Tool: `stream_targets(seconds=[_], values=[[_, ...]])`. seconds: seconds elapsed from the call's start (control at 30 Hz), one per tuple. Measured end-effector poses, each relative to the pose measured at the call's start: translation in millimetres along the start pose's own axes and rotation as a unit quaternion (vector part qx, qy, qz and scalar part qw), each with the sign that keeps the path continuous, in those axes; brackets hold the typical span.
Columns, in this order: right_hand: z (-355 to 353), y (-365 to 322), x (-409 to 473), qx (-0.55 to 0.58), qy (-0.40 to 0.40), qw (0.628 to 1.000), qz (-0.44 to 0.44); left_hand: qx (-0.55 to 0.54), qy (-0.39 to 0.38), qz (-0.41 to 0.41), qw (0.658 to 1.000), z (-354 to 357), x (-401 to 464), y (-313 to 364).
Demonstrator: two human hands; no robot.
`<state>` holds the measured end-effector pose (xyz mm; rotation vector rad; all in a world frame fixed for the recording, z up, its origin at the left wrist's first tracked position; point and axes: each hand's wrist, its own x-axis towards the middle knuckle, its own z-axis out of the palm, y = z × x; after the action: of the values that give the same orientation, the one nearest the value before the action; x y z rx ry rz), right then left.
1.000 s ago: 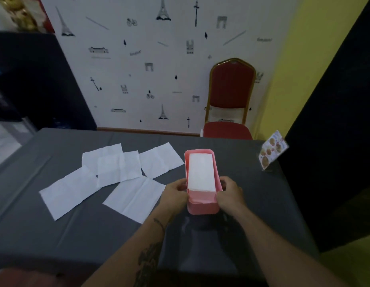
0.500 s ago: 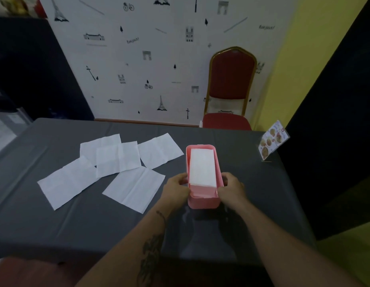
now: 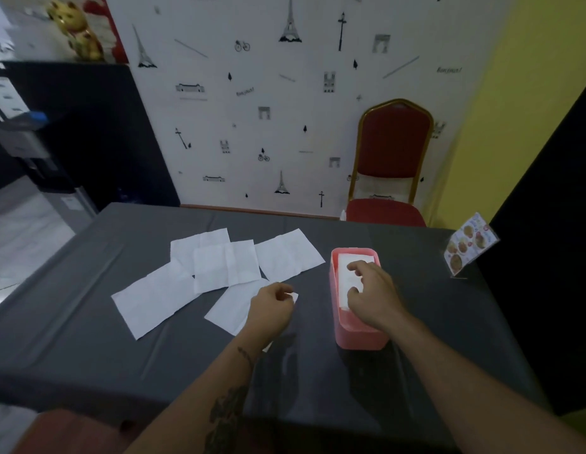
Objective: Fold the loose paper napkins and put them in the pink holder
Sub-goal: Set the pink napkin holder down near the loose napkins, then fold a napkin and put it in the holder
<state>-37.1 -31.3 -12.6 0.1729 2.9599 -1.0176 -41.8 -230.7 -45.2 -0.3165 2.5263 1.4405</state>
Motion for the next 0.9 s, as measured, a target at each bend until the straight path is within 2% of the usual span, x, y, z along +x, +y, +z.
stream_targets(seconds=[0.2, 0.37, 0.47, 0.57, 0.7, 0.9], values=[[44, -52, 9, 0.018, -0.039, 0.999, -0.032, 0.046, 0.043, 0.013, 0.998, -48, 22, -46], [95, -78, 24, -0.014, -0.117, 0.993, 0.029, 0.133, 0.053, 0.002, 0.99, -76, 52, -89], [121, -83, 30, -0.046, -0.143, 0.986, 0.068, 0.227, -0.001, 0.064, 0.972, -83, 62, -110], [141, -79, 33, -0.075, -0.156, 0.979, 0.106, 0.262, -0.079, 0.15, 0.95, -85, 63, -124], [162, -65, 36, -0.058, -0.129, 0.978, 0.155, 0.272, -0.147, 0.201, 0.93, -80, 62, -135], [168, -56, 47, 0.019, -0.055, 0.98, 0.193, 0.296, -0.112, 0.25, 0.915, -73, 67, -141]])
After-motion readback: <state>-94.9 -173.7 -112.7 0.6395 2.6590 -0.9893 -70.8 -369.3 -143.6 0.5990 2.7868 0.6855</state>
